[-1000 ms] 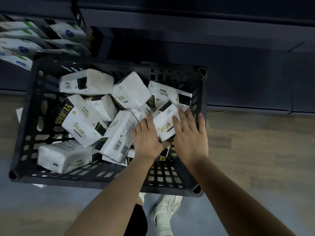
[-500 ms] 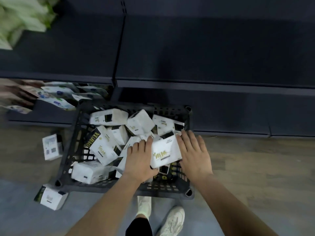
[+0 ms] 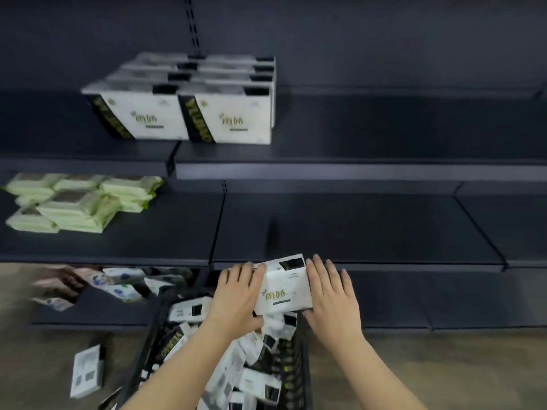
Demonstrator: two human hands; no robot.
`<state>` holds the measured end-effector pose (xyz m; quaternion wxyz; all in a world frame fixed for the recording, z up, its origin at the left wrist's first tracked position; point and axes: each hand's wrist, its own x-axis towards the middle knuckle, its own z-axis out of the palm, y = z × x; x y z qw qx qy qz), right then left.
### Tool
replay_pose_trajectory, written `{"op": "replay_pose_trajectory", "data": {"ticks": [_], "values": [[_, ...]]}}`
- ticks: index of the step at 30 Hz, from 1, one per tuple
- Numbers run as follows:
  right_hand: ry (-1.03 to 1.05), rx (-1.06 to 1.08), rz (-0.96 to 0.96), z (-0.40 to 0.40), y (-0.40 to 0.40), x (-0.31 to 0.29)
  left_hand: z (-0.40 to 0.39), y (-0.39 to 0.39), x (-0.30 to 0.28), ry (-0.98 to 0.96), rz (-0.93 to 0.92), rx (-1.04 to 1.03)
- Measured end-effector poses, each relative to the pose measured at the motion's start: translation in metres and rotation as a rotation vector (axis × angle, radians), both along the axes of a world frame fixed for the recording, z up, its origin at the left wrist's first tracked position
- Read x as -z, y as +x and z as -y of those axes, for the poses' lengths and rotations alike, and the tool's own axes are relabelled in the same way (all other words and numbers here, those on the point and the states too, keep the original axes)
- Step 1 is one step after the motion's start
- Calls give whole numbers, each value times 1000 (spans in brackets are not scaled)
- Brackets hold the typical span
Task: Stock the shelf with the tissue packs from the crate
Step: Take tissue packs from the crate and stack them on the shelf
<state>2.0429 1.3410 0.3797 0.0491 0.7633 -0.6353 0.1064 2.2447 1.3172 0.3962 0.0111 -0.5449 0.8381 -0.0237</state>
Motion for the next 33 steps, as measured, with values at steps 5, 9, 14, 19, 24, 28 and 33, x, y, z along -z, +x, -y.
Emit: {"op": "replay_pose_trajectory", "data": {"ticks": [5,9,14,19,24,28,33], "values": [[-146,48,6,17,-12,-75,22,-11,-80,-174,-6,66],[-214,82,-8,28,-18,-119,34,-16,-129,-278,-26,102],[-320,108,-20,37,-22,-160,47,-21,-170,-361,-41,138],[-404,203,0,50,-24,-187,64,-34,-202,-438,-72,186],[-463,290,-14,66,-29,-209,87,-49,-224,-503,-64,220],[-473,335,-36,77,-32,-220,105,-57,-229,-537,-83,249],[-459,358,-60,91,-35,-223,126,-64,-223,-564,-99,291]]}}
